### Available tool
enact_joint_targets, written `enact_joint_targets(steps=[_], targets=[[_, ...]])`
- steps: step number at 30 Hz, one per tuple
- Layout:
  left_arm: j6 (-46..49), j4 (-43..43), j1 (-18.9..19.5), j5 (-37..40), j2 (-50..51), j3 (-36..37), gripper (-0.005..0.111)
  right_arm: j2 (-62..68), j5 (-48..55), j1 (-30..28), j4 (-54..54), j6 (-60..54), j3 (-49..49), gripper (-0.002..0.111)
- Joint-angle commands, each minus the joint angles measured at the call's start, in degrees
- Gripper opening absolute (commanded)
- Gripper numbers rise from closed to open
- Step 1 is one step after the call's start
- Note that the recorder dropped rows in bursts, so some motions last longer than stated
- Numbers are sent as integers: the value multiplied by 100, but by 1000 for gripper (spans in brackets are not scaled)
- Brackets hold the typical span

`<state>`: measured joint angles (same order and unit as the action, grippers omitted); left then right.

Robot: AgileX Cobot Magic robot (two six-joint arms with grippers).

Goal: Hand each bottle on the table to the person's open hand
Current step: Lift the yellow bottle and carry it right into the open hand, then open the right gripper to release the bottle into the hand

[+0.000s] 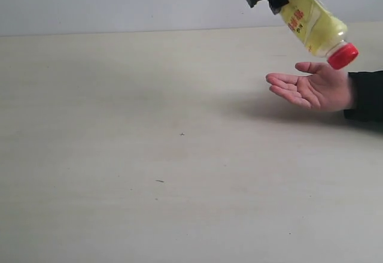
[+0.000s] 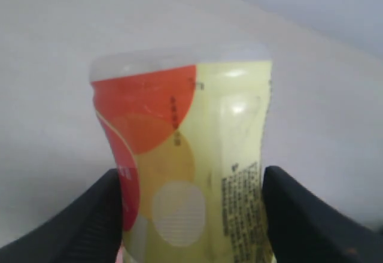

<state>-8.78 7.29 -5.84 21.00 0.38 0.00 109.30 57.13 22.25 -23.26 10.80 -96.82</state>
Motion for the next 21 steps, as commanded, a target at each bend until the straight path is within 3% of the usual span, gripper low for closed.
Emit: enact_joint_targets(steps=[1,8,21], targets=[[-22,-39,10,-44,-38,0,0,-93,452,-679,1442,-630,-28,0],[-22,-39,10,-44,-38,0,0,247,799,-893,1541,-280,-28,0],[-22,-39,10,-44,-38,0,0,974,-199,-893,1461,484,-28,0]])
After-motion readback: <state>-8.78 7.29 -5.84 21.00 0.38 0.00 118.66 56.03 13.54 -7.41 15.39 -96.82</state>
